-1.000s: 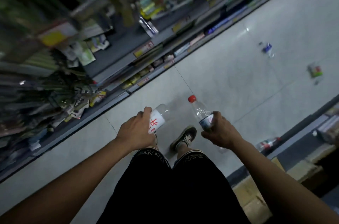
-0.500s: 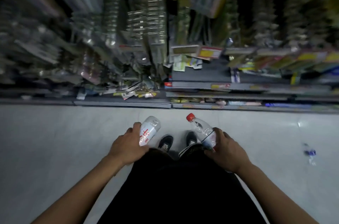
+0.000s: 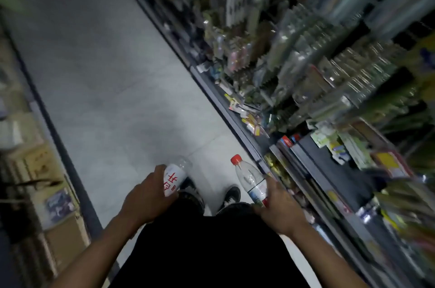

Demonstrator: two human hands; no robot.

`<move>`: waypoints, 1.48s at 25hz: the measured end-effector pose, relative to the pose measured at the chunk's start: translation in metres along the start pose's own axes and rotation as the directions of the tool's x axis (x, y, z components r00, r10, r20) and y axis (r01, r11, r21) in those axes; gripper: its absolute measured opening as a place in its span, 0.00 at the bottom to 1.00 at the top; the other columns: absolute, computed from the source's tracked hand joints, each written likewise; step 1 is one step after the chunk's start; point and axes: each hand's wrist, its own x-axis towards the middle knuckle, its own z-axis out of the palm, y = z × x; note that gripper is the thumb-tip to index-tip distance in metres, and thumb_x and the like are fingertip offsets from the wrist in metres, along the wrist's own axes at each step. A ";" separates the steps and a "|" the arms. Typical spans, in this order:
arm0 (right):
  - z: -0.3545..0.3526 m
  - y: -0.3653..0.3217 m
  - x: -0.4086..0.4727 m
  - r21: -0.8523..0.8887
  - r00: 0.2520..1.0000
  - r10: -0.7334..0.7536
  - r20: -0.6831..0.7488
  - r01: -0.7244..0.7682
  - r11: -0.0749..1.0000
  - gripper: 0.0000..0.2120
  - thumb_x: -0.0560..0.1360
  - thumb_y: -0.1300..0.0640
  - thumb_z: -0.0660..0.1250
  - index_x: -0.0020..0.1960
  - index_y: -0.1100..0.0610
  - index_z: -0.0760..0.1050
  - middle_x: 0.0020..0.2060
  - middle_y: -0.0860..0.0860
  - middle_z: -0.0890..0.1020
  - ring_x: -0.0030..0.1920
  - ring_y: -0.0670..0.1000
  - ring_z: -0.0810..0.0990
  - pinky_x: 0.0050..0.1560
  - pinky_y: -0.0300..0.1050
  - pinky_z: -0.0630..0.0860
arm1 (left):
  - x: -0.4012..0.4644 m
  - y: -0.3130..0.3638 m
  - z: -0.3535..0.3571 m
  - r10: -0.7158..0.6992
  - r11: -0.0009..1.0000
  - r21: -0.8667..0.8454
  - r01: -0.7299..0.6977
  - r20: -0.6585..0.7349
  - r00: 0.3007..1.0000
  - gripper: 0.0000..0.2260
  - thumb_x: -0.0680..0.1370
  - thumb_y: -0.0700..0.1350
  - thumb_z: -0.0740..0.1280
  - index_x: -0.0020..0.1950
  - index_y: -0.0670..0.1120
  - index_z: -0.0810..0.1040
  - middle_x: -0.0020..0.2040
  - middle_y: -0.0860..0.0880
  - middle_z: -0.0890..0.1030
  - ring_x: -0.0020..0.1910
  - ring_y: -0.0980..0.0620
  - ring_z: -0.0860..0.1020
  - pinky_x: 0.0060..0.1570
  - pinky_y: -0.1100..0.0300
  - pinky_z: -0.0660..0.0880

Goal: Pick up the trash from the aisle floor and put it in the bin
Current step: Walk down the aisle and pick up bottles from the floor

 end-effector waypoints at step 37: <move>-0.142 -0.578 0.463 -0.310 0.833 -0.478 0.279 0.550 0.776 0.38 0.68 0.39 0.72 0.72 0.48 0.61 0.61 0.55 0.78 0.57 0.63 0.80 0.54 0.56 0.79 | 0.250 -0.251 -0.269 -0.624 0.694 -0.506 0.513 -0.066 0.779 0.35 0.71 0.60 0.75 0.72 0.51 0.63 0.57 0.44 0.81 0.52 0.39 0.82 0.44 0.54 0.70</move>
